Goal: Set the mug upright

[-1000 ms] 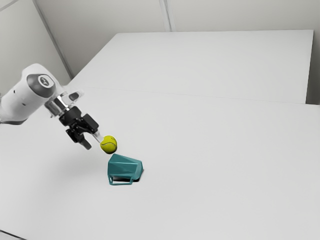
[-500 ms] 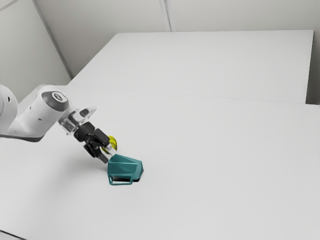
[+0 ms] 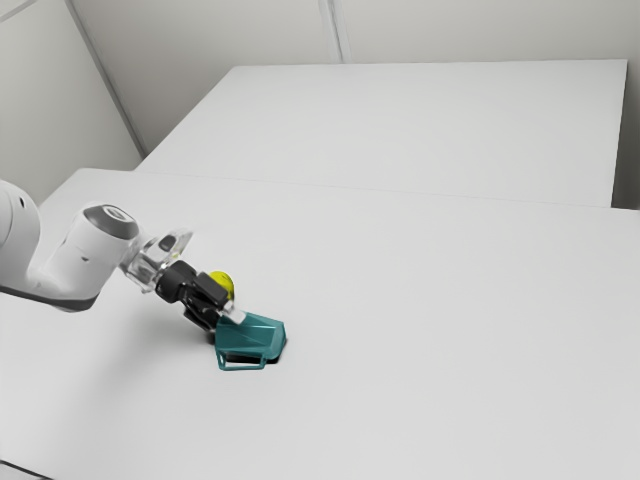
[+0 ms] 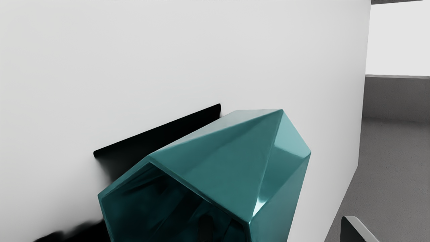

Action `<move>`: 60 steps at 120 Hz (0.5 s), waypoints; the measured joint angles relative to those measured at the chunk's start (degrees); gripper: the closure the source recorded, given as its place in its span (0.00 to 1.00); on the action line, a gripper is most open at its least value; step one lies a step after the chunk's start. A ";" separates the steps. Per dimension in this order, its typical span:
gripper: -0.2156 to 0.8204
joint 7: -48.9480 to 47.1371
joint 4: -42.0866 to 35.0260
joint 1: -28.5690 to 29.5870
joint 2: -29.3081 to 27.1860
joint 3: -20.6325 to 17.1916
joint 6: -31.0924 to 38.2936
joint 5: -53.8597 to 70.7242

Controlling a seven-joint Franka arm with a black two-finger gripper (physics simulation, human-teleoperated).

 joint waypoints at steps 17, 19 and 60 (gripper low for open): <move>0.64 1.70 0.04 -0.01 -0.11 -0.05 -0.14 -0.31; 0.66 1.87 0.04 -0.02 -0.12 -0.06 -0.15 -0.32; 0.91 4.49 0.33 -0.13 -0.36 -0.34 -0.26 -0.22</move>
